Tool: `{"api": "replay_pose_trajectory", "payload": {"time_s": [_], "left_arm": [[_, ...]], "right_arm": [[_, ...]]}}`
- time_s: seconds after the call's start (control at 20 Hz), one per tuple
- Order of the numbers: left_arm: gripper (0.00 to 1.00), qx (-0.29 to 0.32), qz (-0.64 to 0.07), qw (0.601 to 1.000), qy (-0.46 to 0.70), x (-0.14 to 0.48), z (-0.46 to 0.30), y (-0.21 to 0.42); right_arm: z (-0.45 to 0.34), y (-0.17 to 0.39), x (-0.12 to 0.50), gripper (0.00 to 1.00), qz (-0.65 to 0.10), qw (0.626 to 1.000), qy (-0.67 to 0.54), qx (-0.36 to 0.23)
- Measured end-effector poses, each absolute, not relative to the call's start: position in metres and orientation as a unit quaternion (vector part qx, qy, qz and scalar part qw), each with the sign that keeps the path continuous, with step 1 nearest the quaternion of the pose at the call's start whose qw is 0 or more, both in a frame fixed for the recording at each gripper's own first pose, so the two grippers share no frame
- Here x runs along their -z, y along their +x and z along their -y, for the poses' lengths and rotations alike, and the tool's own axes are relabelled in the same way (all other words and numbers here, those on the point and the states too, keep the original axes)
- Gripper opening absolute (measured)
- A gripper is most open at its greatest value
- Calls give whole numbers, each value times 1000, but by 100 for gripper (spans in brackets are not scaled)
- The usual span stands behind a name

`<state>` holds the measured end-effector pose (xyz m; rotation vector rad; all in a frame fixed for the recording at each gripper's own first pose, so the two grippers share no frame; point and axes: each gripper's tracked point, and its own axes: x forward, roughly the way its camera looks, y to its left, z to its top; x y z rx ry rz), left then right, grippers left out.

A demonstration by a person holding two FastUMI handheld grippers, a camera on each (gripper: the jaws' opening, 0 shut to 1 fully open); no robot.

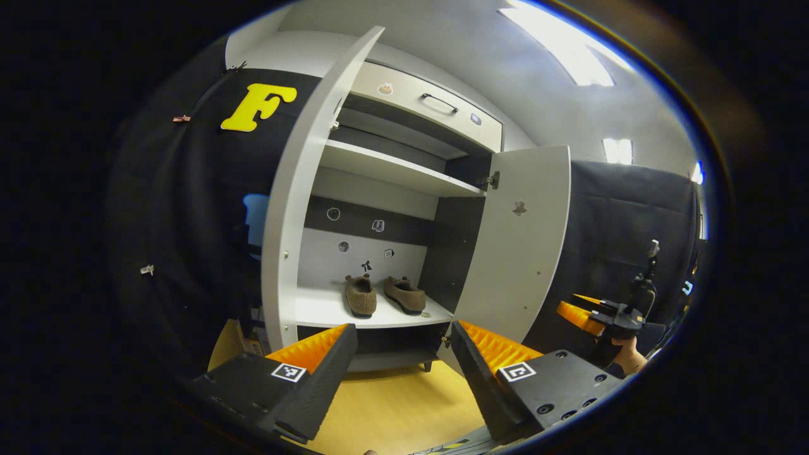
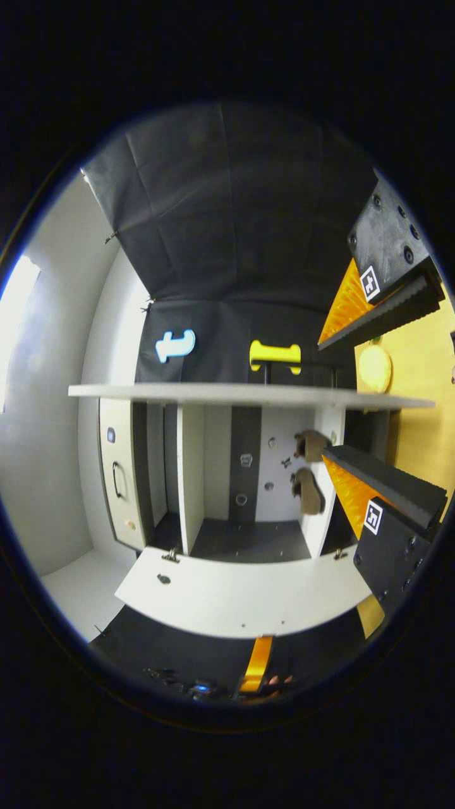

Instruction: Grab one shoe with the right hand and put it into the shoe cabinet, grab the other shoe with the left hand and put it into the shoe cabinet; then close the right door with the right hand and the left door with the left hand.

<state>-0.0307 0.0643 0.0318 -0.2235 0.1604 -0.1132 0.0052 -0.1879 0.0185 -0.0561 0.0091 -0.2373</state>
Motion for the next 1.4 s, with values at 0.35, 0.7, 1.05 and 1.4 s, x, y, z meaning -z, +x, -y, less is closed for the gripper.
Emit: {"api": "replay_pose_trajectory", "payload": {"time_s": [0.35,0.7,1.05,1.4], "left_arm": [[95,-28,-81,995,-56,-34,-119,-82],[95,-82,-74,992,-61,-34,-140,-103],[95,-104,-83,989,-60,-26,-151,-91],[95,-118,-83,987,-68,-24,-157,-97]], "right_arm": [[241,61,-6,98,-28,996,4,88],[218,83,5,94,-45,999,9,5],[152,125,10,94,-44,996,25,-79],[95,160,17,95,-39,993,20,-106]]}}
